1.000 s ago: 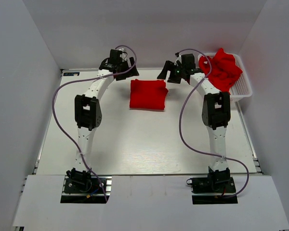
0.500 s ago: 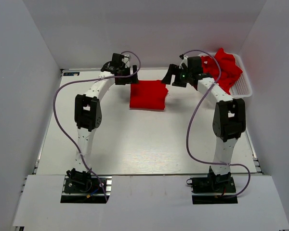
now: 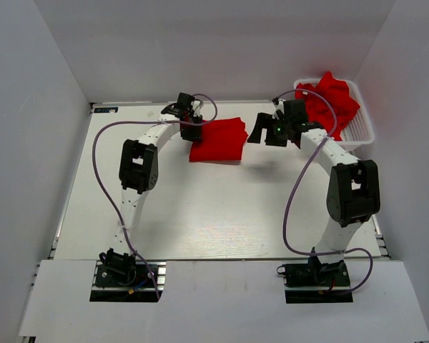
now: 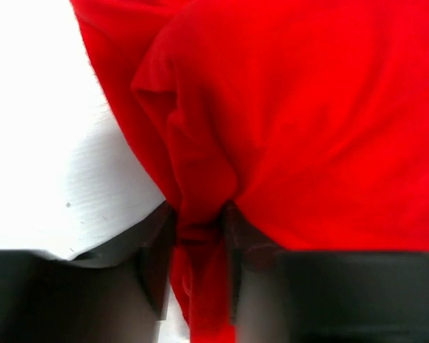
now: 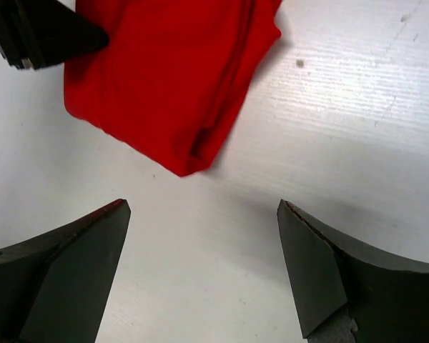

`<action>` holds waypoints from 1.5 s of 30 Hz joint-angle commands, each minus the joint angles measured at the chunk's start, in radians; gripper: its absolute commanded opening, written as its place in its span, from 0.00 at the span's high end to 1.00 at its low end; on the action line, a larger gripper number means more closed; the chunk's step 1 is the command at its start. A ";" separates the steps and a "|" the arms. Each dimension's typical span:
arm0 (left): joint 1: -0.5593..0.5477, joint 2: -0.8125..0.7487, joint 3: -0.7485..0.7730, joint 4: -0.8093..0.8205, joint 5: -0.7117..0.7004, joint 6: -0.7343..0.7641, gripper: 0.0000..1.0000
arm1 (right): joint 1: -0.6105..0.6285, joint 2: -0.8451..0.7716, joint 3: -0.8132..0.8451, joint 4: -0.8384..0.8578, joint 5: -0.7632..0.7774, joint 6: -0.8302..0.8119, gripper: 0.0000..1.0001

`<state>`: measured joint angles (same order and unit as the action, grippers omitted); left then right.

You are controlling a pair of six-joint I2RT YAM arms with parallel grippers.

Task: Fold and stack the t-shirts
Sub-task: Put the neatly folded tshirt into the corner of the board with the left arm

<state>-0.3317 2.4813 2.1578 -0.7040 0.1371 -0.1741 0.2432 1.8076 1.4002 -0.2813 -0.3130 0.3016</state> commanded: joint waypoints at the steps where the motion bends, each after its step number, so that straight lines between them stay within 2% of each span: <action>1: 0.000 0.045 0.023 -0.046 -0.057 0.010 0.62 | -0.002 -0.085 -0.030 -0.039 0.029 -0.033 0.10; 4: -0.009 0.056 0.048 -0.055 -0.057 0.021 0.76 | -0.005 -0.151 -0.076 -0.053 0.058 -0.036 0.10; 6: -0.018 0.047 0.048 -0.055 -0.057 0.035 0.99 | -0.002 -0.183 -0.107 -0.061 0.087 -0.038 0.10; 7: -0.018 0.035 0.048 -0.055 -0.057 0.047 1.00 | -0.007 -0.204 -0.113 -0.064 0.098 -0.039 0.10; 12: 0.017 -0.110 0.013 -0.032 -0.152 0.108 1.00 | -0.005 -0.277 -0.152 -0.101 0.184 -0.042 0.10; 15: 0.062 -0.137 0.088 -0.120 -0.232 0.174 1.00 | -0.010 -0.297 -0.165 -0.124 0.221 -0.045 0.10; 20: 0.124 -0.179 0.033 -0.101 -0.396 0.304 1.00 | -0.008 -0.306 -0.158 -0.140 0.238 -0.041 0.10; 22: 0.161 -0.179 0.033 -0.089 -0.466 0.355 1.00 | -0.009 -0.297 -0.141 -0.136 0.258 -0.038 0.10; 25: 0.206 -0.130 0.121 -0.078 -0.578 0.413 1.00 | -0.010 -0.274 -0.080 -0.137 0.262 -0.036 0.10; 29: 0.275 -0.099 0.172 -0.069 -0.688 0.432 1.00 | -0.007 -0.234 -0.023 -0.142 0.271 -0.033 0.10; 35: 0.362 -0.111 0.096 0.087 -0.767 0.528 1.00 | -0.007 -0.173 0.054 -0.183 0.290 -0.039 0.10; 45: 0.437 -0.041 0.145 0.210 -0.833 0.567 1.00 | -0.010 -0.085 0.137 -0.226 0.278 -0.030 0.10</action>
<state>0.0906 2.4321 2.2681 -0.5816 -0.6369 0.3660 0.2390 1.7004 1.4841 -0.4904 -0.0334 0.2771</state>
